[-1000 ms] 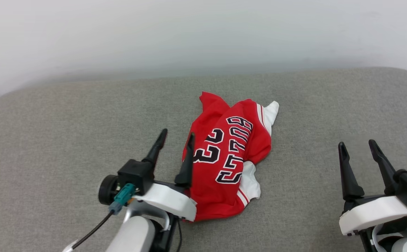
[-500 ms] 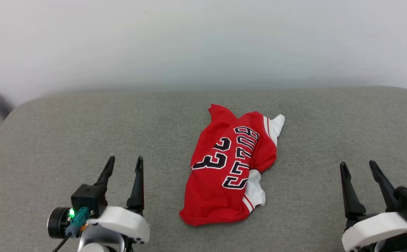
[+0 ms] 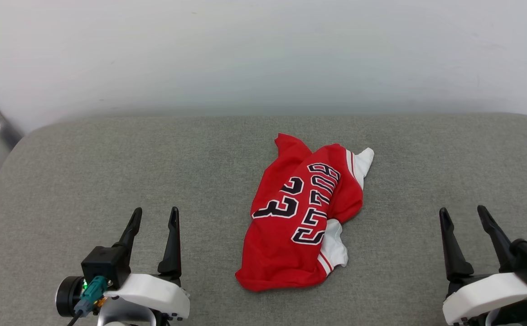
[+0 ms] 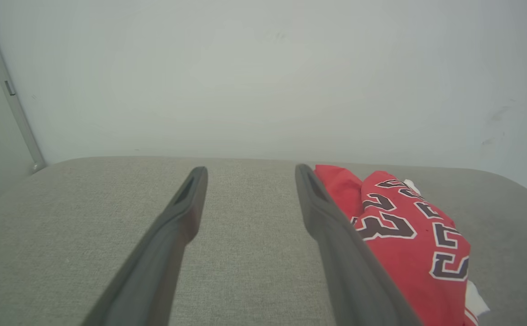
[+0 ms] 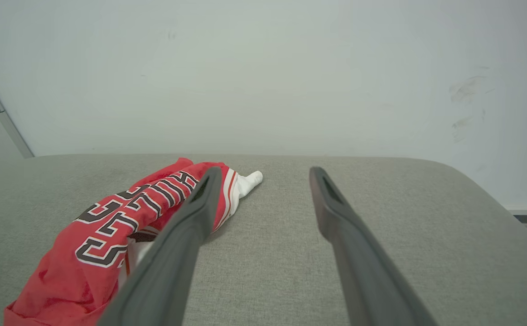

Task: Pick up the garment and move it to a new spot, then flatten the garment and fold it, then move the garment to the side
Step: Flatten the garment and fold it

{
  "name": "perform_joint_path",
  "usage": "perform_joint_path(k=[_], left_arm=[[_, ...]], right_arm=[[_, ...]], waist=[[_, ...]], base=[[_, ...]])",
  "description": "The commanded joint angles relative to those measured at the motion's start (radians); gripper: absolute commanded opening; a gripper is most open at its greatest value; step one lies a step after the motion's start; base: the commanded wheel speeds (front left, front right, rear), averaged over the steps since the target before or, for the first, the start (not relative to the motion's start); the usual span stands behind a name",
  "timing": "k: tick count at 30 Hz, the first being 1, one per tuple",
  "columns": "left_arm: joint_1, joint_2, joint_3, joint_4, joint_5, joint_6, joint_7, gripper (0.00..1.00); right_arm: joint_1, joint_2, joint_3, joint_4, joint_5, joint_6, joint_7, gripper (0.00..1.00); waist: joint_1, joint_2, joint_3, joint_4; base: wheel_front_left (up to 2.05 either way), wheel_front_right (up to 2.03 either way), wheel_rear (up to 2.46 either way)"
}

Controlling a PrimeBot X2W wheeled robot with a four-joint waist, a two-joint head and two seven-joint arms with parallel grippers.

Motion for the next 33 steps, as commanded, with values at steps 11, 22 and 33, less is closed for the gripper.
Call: perform_joint_path(k=[11,22,33], left_arm=[[-0.04,-0.01,0.008,-0.01,-0.008,0.0,-0.047,1.0],[-0.101,-0.076,-0.013,-0.003,0.012,-0.015,-0.098,1.0],[-0.154,-0.126,0.023,0.001,0.046,-0.056,-0.104,1.0]], right_arm=[[-0.039,0.002,-0.13,0.1,0.026,0.0,0.161,1.0],[-0.211,-0.165,0.08,0.209,0.204,0.0,0.6,1.0],[-0.285,-0.235,0.243,0.38,0.34,0.0,0.85,1.0]], waist=[[0.0001,0.0,0.033,0.065],[0.0001,0.0,0.14,0.234],[0.0001,0.0,0.216,0.314]], base=[[0.0,0.0,0.0],[0.0,0.0,0.0],[0.0,0.0,0.0]])
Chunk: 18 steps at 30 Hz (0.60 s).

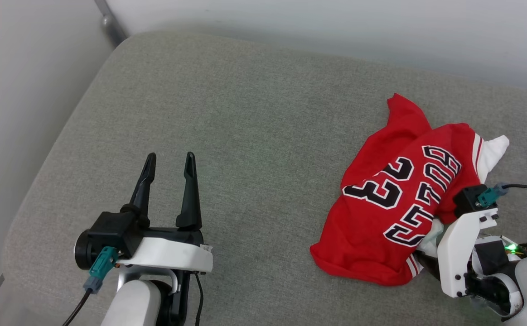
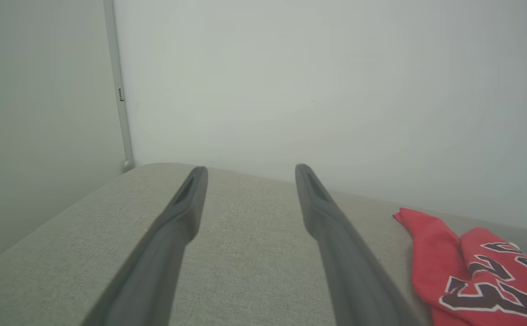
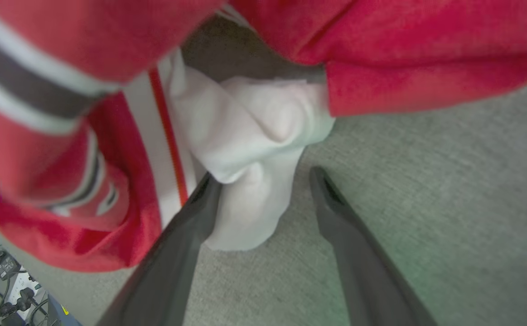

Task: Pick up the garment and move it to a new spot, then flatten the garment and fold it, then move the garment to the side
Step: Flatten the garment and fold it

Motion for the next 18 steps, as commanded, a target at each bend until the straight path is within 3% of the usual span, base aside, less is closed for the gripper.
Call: perform_joint_path(k=[1,12,18], left_arm=[[-0.009,-0.014,0.016,-0.003,0.016,-0.01,-0.004,1.0],[0.036,-0.015,0.07,0.011,0.052,-0.026,-0.004,1.0],[0.064,-0.005,0.092,0.01,0.054,-0.023,-0.004,1.0]], right_arm=[[0.034,0.013,0.037,0.07,0.022,0.0,0.038,0.0],[0.003,-0.032,-0.007,-0.197,-0.035,0.0,-0.111,0.0],[0.071,0.004,-0.144,-0.358,-0.092,0.0,-0.142,0.0]], waist=[[-0.0001,0.0,0.013,0.013],[-0.0001,0.0,-0.051,-0.072],[-0.0001,0.0,-0.091,-0.164]], base=[[0.0,0.0,0.0],[0.0,0.0,0.0],[0.0,0.0,0.0]])
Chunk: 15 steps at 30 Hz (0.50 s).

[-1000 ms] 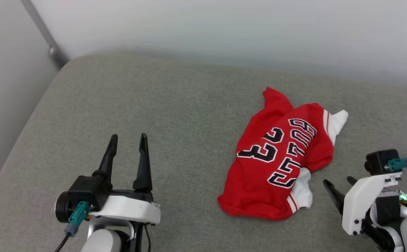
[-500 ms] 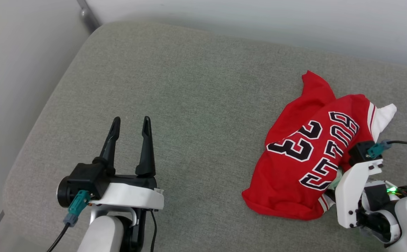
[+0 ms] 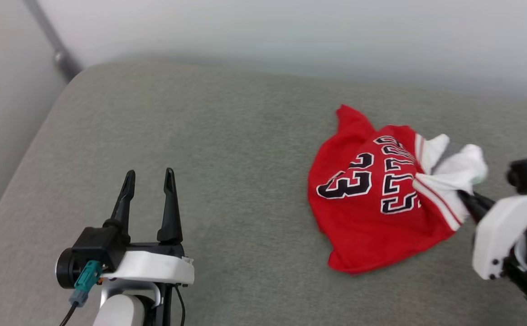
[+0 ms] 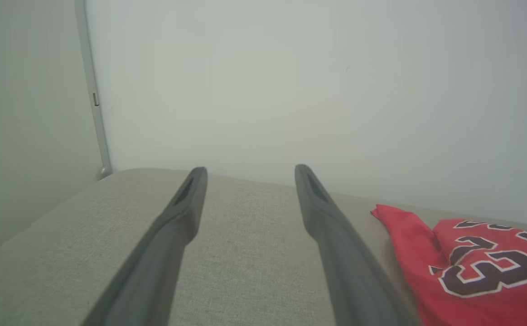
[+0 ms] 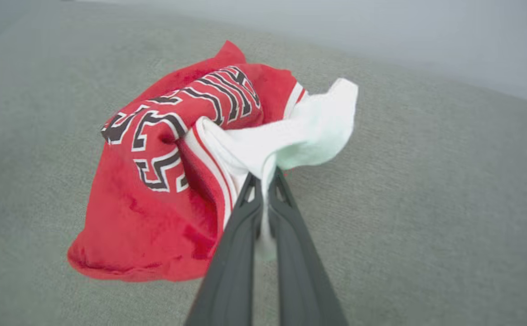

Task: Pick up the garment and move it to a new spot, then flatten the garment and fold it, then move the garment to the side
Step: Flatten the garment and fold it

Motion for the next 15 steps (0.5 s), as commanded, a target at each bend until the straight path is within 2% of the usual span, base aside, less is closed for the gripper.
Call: perform_joint_path(k=[1,5,7,10,11,12,13,14,15], left_arm=[[0.01,0.007,0.003,0.0,0.005,0.003,-0.002,1.0],[0.017,0.011,0.0,0.003,-0.001,-0.002,0.002,1.0],[0.017,0.016,0.003,0.004,-0.005,0.0,0.003,1.0],[0.018,0.019,0.003,0.004,-0.008,0.002,0.01,1.0],[0.022,0.023,0.004,0.004,-0.012,0.006,0.018,1.0],[0.023,0.025,0.006,0.003,-0.014,0.007,0.017,1.0],[0.025,0.027,0.007,0.004,-0.015,0.008,0.018,1.0],[0.028,0.027,0.007,0.004,-0.018,0.01,0.02,1.0],[0.031,0.028,0.008,0.003,-0.017,0.012,0.021,1.0]], right_arm=[[0.035,0.018,-0.039,-0.02,-0.012,-0.001,-0.005,0.0],[0.137,0.084,-0.196,-0.05,-0.062,-0.001,-0.01,0.0],[0.192,0.119,-0.279,-0.021,-0.065,-0.001,-0.027,0.0],[0.257,0.156,-0.36,0.056,-0.094,0.0,-0.081,0.0],[0.287,0.188,-0.374,0.166,-0.09,0.0,-0.147,0.02],[0.288,0.188,-0.377,0.2,-0.096,-0.001,-0.169,0.1],[0.283,0.195,-0.376,0.232,-0.09,-0.001,-0.196,0.35],[0.275,0.196,-0.369,0.251,-0.091,-0.001,-0.227,1.0],[0.263,0.199,-0.365,0.266,-0.087,-0.001,-0.262,1.0]], waist=[[-0.0001,0.0,-0.027,-0.054],[-0.0001,0.0,-0.037,-0.1],[-0.0001,0.0,-0.039,-0.121],[-0.0001,0.0,-0.036,-0.138],[-0.0001,0.0,-0.032,-0.152],[-0.0001,0.0,-0.03,-0.156],[-0.0001,0.0,-0.031,-0.158],[-0.0001,0.0,-0.032,-0.16],[-0.0001,0.0,-0.032,-0.161]], base=[[0.0,0.0,0.0],[0.0,0.0,0.0],[0.0,0.0,0.0],[0.0,0.0,0.0],[0.0,0.0,0.0],[0.0,0.0,0.0],[0.0,0.0,0.0],[0.0,0.0,0.0],[0.0,0.0,0.0]])
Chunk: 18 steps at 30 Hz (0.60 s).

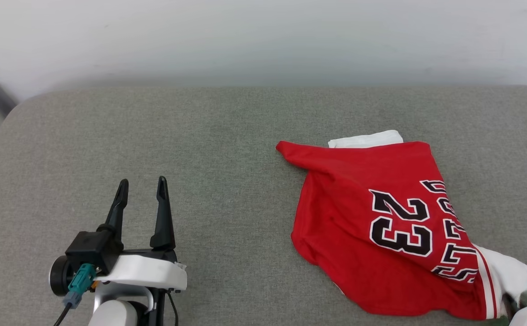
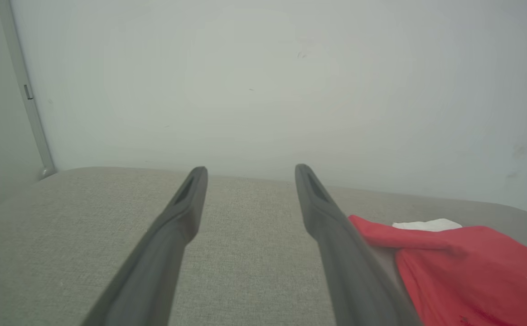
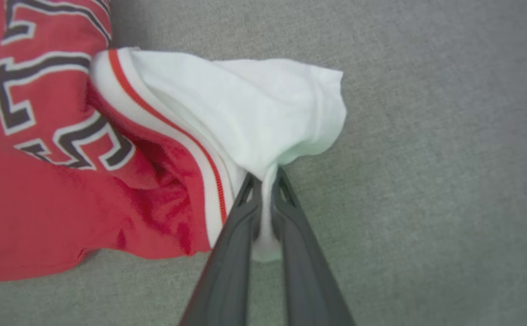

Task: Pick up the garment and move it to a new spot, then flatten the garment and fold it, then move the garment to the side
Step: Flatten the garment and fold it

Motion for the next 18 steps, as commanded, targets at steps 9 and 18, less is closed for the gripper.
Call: perform_joint_path(k=[9,18], left_arm=[[0.032,0.015,0.004,0.008,-0.016,0.006,0.01,1.0],[0.088,0.025,-0.018,0.035,-0.016,0.005,0.05,1.0]], right_arm=[[-0.091,0.027,0.005,-0.068,-0.045,0.0,-0.321,1.0],[-0.051,0.027,0.161,-0.203,-0.121,0.0,-0.453,1.0]], waist=[[0.0,0.0,-0.026,0.006],[0.0,0.0,-0.095,0.013]], base=[[0.0,0.0,0.0],[0.0,0.0,0.0]])
